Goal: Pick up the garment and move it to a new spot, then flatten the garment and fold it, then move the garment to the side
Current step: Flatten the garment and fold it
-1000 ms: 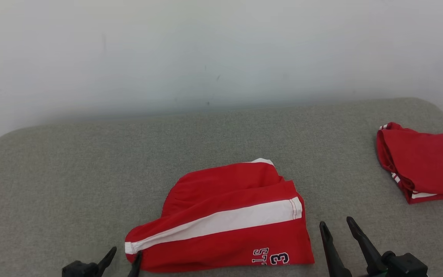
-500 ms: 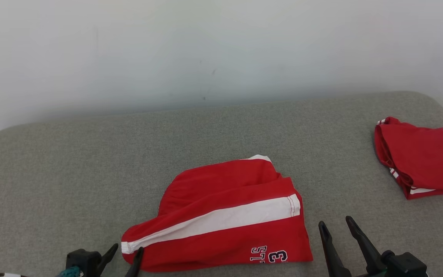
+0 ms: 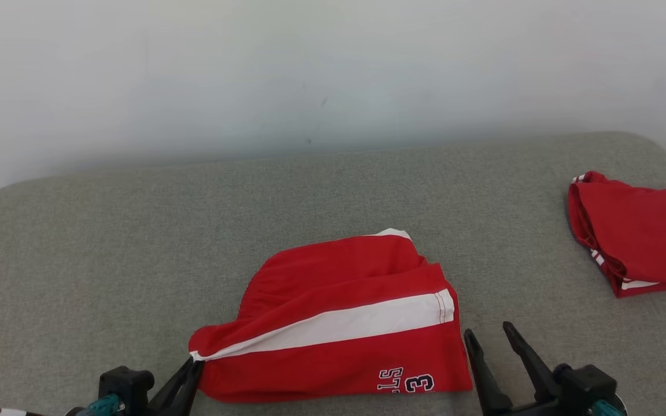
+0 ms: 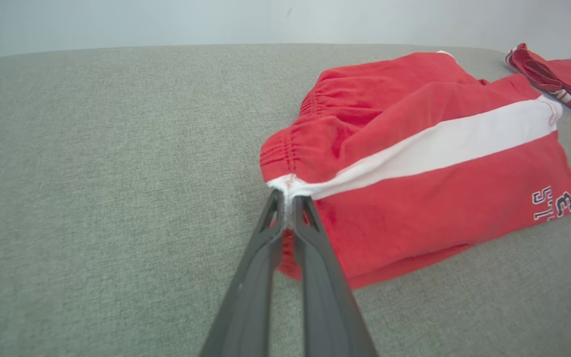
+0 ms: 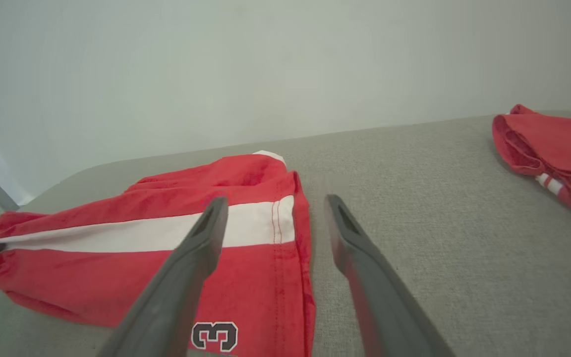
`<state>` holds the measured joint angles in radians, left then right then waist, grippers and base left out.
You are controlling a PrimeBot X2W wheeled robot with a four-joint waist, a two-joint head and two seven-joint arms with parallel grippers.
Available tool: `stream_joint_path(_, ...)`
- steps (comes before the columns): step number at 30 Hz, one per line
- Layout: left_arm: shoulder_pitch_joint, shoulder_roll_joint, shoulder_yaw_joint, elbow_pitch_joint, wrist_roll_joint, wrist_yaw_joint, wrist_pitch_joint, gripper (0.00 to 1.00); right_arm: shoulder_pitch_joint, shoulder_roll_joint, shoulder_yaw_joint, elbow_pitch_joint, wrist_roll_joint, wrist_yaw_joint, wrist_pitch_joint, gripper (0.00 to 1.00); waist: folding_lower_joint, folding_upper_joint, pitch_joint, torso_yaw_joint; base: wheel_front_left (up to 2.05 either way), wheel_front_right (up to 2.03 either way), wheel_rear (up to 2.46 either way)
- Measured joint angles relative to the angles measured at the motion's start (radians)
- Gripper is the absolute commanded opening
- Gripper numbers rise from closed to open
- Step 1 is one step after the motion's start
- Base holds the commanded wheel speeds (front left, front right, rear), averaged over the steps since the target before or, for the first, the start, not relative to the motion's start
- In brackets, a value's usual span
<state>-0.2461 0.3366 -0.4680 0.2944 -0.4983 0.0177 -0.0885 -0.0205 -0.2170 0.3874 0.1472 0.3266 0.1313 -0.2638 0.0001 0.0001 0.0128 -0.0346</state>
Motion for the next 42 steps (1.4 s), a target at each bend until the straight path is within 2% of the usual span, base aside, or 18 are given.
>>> stream_joint_path(8,0.001,0.0,-0.016,-0.014,0.001,-0.003,-0.002,0.0,-0.205,0.038,0.074,0.294,0.022,0.0,0.0,1.0,0.0,0.0,0.028,0.006,0.0,0.0,0.0)
stream_joint_path(14,-0.008,-0.001,-0.027,-0.017,0.008,-0.006,-0.005,0.0,-0.322,0.057,0.097,0.455,0.053,0.0,0.0,1.0,0.0,0.0,0.046,0.024,0.0,0.0,0.0)
stream_joint_path(23,-0.02,0.003,-0.029,-0.024,0.012,0.001,-0.011,0.0,-0.362,0.065,0.094,0.521,0.054,0.0,0.0,1.0,0.0,0.0,0.062,0.038,0.0,0.0,0.0)
stream_joint_path(24,-0.02,0.003,-0.03,-0.024,0.012,0.001,-0.012,0.0,-0.362,0.064,0.098,0.523,0.056,0.0,0.0,0.66,0.0001,0.0,0.063,0.037,0.0,0.0,0.0)
stream_joint_path(25,-0.02,0.004,-0.03,-0.024,0.012,0.001,-0.014,0.0,-0.363,0.063,0.101,0.523,0.059,0.0,0.0,0.45,0.0,0.0,0.064,0.037,0.0,0.0,0.0)
stream_joint_path(26,-0.02,0.005,-0.03,-0.024,0.012,0.002,-0.014,0.0,-0.364,0.062,0.105,0.525,0.061,0.0,0.0,0.07,0.0,0.0,0.064,0.035,0.0,0.0,0.0)
stream_joint_path(27,-0.02,0.006,-0.03,-0.024,0.012,0.002,-0.014,0.0,-0.366,0.061,0.108,0.526,0.061,0.0,0.0,0.0,0.0,0.0,0.064,0.034,0.0,0.0,0.0)
stream_joint_path(35,-0.023,0.016,-0.03,-0.041,0.014,0.0,-0.045,0.0,-0.364,0.032,0.098,0.472,0.062,0.0,0.0,0.0,0.0,0.0,0.049,0.028,0.0,0.0,0.0)
stream_joint_path(42,-0.053,0.04,-0.012,-0.146,-0.062,-0.062,0.008,0.0,-0.345,-0.048,0.063,0.347,0.083,0.0,0.0,0.0,0.0,0.0,0.001,0.021,0.0,0.0,0.0)
